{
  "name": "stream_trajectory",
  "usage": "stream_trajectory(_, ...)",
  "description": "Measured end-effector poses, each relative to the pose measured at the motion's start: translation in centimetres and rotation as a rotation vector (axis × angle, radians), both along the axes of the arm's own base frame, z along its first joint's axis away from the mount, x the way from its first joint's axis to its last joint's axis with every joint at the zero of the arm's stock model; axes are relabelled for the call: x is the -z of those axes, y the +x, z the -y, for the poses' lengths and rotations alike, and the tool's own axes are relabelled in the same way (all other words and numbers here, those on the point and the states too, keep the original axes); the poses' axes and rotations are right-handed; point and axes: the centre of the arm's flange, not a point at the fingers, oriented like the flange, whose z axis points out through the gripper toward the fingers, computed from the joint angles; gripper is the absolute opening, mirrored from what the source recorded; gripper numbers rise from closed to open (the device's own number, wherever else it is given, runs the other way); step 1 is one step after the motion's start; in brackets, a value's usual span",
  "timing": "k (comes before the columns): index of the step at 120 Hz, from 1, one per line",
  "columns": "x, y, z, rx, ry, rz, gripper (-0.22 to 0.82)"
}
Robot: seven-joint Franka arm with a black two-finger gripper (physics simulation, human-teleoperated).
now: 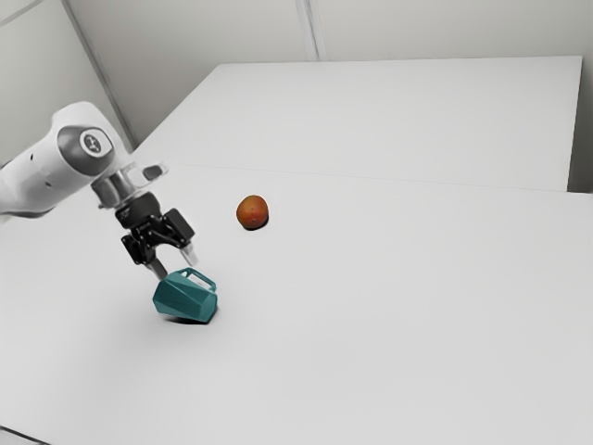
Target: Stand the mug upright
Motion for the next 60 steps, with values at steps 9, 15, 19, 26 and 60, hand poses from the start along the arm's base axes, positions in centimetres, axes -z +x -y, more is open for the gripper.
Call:
stream_trajectory(9,0.6,0.3,-1.0,0.040,-0.021,0.053,0.60)
stream_trajectory(15,1.3,0.5,-1.6,0.063,-0.037,0.077,0.60)
stream_trajectory(19,1.7,0.6,-2.0,0.077,-0.048,0.091,0.60)
stream_trajectory(26,2.1,0.7,-2.8,0.100,-0.060,0.121,0.60)
stream_trajectory(60,3.8,0.7,-9.0,0.117,-0.126,0.220,0.60)
